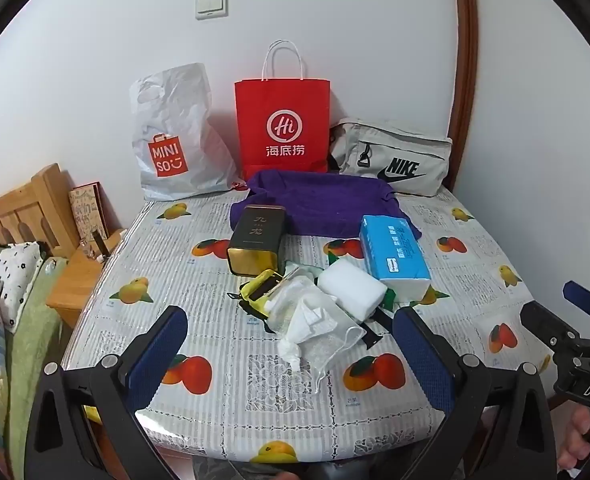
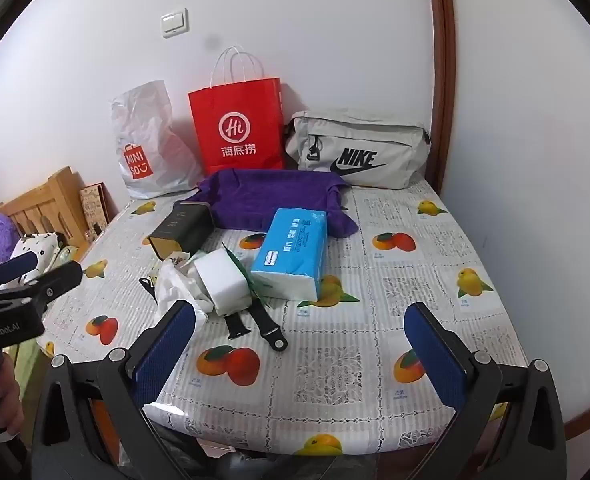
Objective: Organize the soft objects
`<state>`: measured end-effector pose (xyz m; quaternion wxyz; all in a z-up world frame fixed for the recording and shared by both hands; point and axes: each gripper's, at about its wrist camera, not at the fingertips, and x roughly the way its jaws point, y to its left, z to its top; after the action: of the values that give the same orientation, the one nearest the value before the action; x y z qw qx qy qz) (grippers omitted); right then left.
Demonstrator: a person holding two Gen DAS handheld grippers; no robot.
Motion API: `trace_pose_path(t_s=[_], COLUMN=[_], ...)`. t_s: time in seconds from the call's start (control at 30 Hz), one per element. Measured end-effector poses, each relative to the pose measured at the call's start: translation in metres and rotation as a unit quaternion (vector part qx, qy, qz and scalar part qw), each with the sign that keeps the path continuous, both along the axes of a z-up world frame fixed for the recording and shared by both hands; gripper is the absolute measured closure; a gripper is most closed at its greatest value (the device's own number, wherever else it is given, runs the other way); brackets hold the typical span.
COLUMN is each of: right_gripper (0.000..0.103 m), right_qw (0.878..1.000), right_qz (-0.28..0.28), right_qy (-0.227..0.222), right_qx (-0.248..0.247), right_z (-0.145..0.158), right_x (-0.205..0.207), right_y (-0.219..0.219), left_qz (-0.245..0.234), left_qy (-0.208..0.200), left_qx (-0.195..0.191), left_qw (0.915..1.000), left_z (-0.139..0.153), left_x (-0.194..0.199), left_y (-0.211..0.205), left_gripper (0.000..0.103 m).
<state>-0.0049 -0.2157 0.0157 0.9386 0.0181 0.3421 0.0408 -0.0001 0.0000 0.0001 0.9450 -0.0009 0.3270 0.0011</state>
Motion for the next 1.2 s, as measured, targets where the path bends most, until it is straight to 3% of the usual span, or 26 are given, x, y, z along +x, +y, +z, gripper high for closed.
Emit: trace_pose_path(t_s=[0.17, 0.4, 0.57, 1.2], right_gripper=[0.000, 0.000, 0.000, 0.000], right_qw=[1.000, 1.000, 1.000, 1.000], right_qz=[-0.003, 0.001, 0.004, 0.008], right_qy=[0.004, 0.005, 0.001, -0.003], right_qx=[-0.005, -0.008, -0.002, -0.003], right_z=[0.000, 0.008, 0.006, 0.008], right_x=[-0.003, -0.002, -0.006, -0.008], right_y=[0.000, 0.012, 0.010, 0.016], left_qz=[-0.001, -0.004, 0.003, 0.009], left_qy=[0.004, 0.012, 0.009, 0.005], left_qx=[-0.014, 0.010, -0.005, -0.002], left_qw=[0.9999, 0.9999, 0.9999, 0.9999], left_z=[0.001, 0.002, 0.000, 0.002], left_x=[-0.001, 0.000, -0.002, -0.003], left_y=[0.002, -0.006, 0.006, 0.011], left_gripper=[0.000, 0.000, 0.000, 0.000])
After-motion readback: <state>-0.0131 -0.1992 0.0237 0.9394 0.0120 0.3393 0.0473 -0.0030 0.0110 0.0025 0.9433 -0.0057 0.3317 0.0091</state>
